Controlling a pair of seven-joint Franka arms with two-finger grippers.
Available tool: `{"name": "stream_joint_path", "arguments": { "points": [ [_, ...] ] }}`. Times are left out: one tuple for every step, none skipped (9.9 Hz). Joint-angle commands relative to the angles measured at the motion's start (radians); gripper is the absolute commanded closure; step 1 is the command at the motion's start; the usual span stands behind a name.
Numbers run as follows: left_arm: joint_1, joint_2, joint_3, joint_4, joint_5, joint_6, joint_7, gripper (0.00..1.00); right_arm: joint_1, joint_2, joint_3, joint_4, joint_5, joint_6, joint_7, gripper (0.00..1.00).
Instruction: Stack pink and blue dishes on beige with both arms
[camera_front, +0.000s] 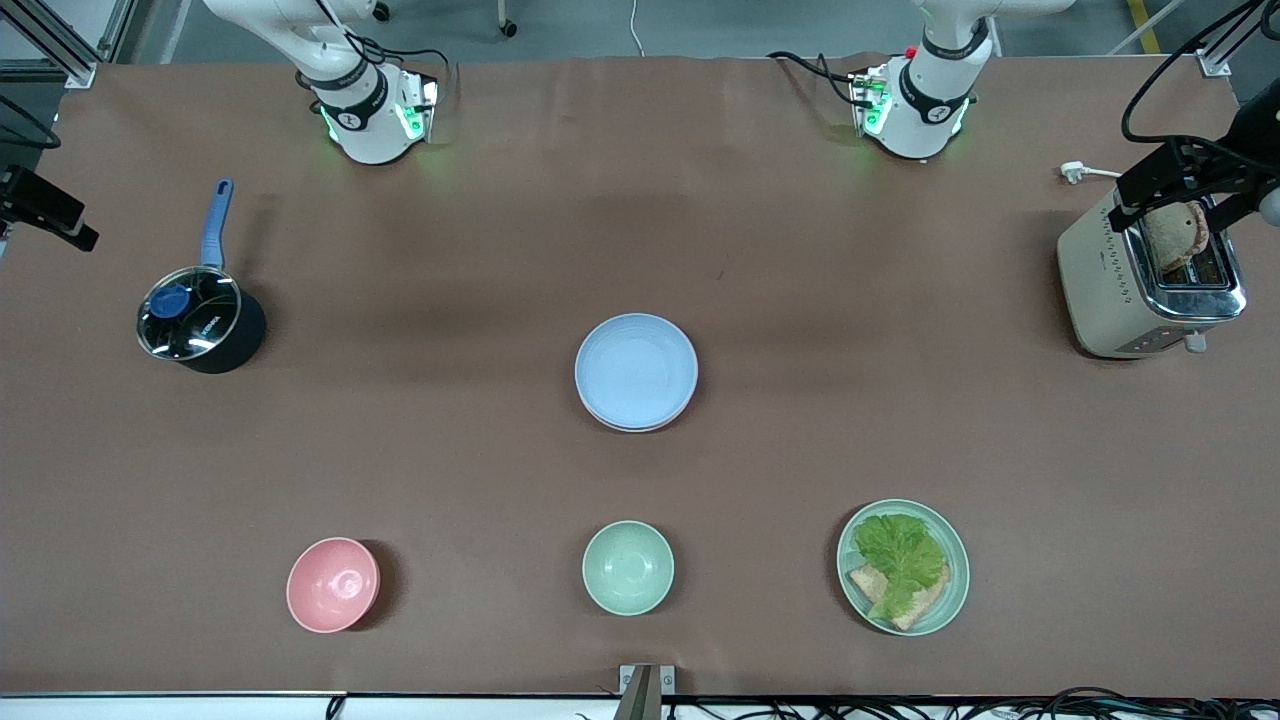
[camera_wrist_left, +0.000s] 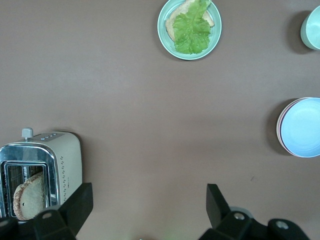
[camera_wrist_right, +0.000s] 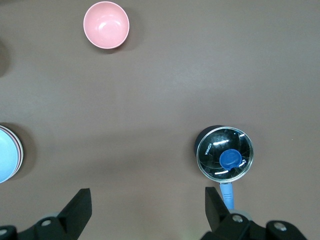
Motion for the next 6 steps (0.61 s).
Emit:
{"name": "stream_joint_path", "arguments": {
  "points": [
    [-0.002,-0.009,0.0,-0.049,-0.001,0.028,-0.001,0.0,0.003,-0.005,0.004,-0.001,-0.025,-0.01,0.002,0.0],
    [-0.004,-0.009,-0.003,-0.058,0.011,0.034,0.0,0.0,0.001,-0.005,0.004,0.0,-0.025,-0.015,0.002,0.0],
    [-0.007,-0.012,-0.009,-0.075,0.023,0.054,0.0,0.0,0.001,-0.005,0.004,0.0,-0.025,-0.015,0.002,0.0],
    [-0.007,-0.012,-0.013,-0.075,0.025,0.054,0.0,0.0,0.001,-0.005,0.002,0.0,-0.025,-0.015,0.002,0.0],
    [-0.007,-0.011,-0.011,-0.072,0.026,0.054,0.011,0.0,0.001,-0.005,0.002,0.0,-0.025,-0.015,0.002,0.0],
    [-0.007,-0.008,-0.013,-0.066,0.031,0.054,0.012,0.0,0.001,-0.005,0.002,0.0,-0.023,-0.015,0.002,0.0]
  ]
}}
